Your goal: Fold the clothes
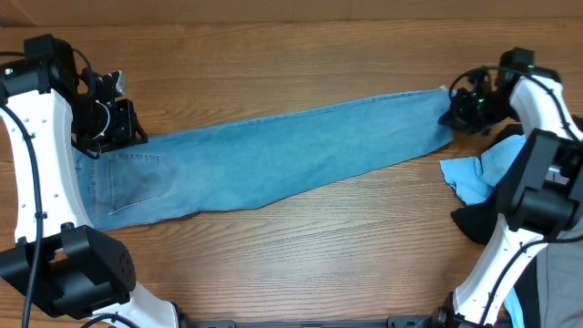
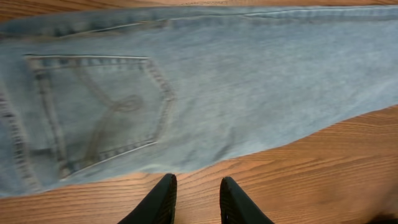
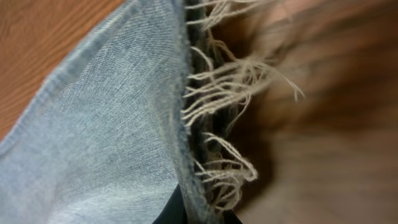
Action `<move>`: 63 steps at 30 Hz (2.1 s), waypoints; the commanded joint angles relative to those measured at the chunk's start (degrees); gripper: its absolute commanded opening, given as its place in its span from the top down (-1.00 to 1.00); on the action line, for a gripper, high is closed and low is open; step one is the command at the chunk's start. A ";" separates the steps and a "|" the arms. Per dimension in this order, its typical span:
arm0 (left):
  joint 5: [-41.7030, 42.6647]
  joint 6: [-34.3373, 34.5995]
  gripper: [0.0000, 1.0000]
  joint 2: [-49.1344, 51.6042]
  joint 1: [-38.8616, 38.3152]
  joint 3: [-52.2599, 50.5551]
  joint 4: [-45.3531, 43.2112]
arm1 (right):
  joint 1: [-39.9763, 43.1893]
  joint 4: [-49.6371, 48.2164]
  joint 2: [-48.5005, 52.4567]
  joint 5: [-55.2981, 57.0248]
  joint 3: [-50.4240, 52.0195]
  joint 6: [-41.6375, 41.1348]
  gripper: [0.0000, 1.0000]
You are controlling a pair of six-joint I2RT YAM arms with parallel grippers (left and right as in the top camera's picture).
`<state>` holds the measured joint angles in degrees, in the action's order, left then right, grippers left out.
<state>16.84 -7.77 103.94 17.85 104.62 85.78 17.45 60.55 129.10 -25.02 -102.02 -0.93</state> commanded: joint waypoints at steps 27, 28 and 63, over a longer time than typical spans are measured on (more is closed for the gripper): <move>0.13 -0.81 0.47 0.28 -0.20 0.13 0.59 | -31.58 10.88 -6.95 2.91 -2.12 -6.86 0.92; 0.61 -0.81 0.47 0.28 -0.20 0.13 0.57 | -32.59 10.86 -6.95 2.93 -2.12 -7.08 0.92; 4.55 -2.25 0.46 -0.04 -0.20 1.99 2.89 | -29.03 8.39 -13.92 9.81 2.95 -14.05 0.73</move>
<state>18.06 -7.84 103.94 17.85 104.62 87.35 -13.02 68.93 112.95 -14.76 -102.32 -14.98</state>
